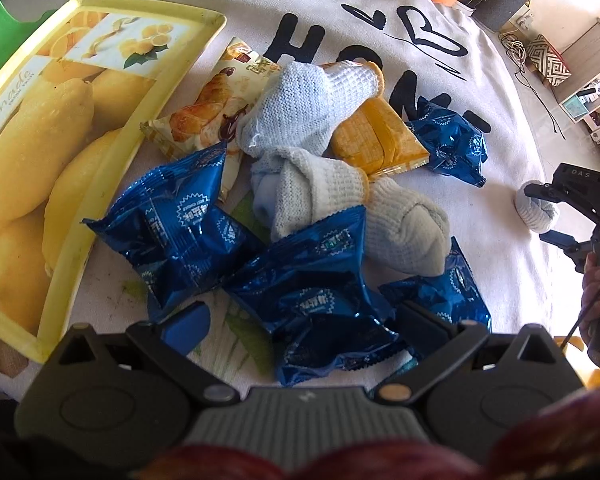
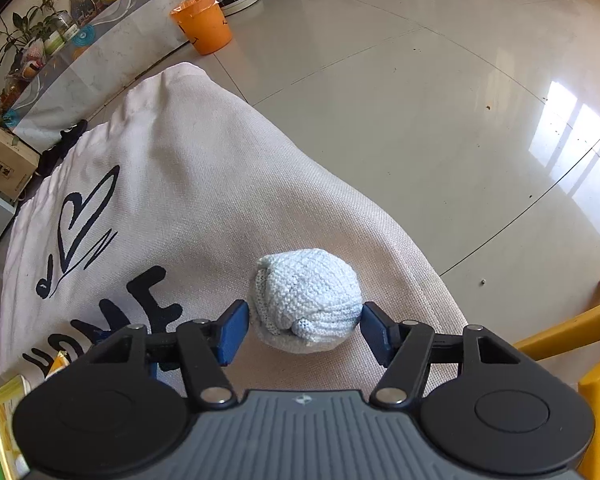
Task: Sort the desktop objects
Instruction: 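Lift the knit ball with the right gripper while the left tool approaches a blue packet, then grasp a blue foil packet with the left gripper, then carry both items over the yellow tray and release them onto it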
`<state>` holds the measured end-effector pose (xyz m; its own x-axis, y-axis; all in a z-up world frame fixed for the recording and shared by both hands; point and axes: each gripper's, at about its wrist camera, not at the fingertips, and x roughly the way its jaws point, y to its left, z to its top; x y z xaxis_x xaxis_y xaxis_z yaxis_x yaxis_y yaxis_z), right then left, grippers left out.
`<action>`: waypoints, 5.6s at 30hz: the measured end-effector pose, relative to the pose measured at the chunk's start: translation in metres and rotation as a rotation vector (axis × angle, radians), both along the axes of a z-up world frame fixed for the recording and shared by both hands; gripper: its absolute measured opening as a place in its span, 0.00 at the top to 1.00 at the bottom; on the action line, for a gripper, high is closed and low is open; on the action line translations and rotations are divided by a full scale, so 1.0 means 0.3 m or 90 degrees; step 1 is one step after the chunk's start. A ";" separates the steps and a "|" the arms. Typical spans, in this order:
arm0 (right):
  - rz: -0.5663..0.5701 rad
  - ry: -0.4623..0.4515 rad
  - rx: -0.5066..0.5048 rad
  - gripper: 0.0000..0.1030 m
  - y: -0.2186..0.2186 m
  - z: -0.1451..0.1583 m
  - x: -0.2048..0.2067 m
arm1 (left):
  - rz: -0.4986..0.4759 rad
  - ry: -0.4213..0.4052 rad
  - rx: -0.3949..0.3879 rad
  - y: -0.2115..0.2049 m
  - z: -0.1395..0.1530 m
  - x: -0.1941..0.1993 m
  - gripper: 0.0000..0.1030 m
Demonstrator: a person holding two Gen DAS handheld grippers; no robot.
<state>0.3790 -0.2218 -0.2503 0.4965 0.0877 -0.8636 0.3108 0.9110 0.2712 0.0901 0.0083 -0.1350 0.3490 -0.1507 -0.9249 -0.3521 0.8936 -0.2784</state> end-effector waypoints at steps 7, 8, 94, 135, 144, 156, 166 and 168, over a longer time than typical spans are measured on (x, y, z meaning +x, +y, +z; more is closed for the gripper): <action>0.059 0.015 0.047 0.50 0.077 0.023 -0.027 | 0.001 0.001 -0.010 0.012 0.005 -0.019 0.01; 0.071 0.020 0.050 0.50 0.099 0.029 -0.037 | 0.007 0.004 -0.017 0.018 0.003 -0.023 0.01; 0.201 0.071 0.039 0.41 0.283 -0.003 -0.071 | -0.084 0.005 0.015 -0.053 -0.075 0.029 0.34; 0.386 -0.087 0.168 0.41 0.778 0.254 -0.264 | 0.170 -0.131 0.029 0.447 0.150 -0.053 0.34; 0.419 -0.076 0.204 0.41 0.931 0.218 -0.245 | 0.237 -0.124 0.051 0.555 0.149 -0.086 0.34; 0.422 -0.027 0.220 0.41 1.114 0.118 -0.223 | 0.295 -0.090 0.054 0.649 0.114 -0.117 0.34; 0.432 -0.072 0.272 0.30 1.179 0.126 -0.229 | 0.349 -0.086 0.079 0.692 0.125 -0.136 0.20; 0.429 -0.085 0.272 0.28 1.169 0.142 -0.228 | 0.346 -0.091 0.084 0.688 0.131 -0.135 0.18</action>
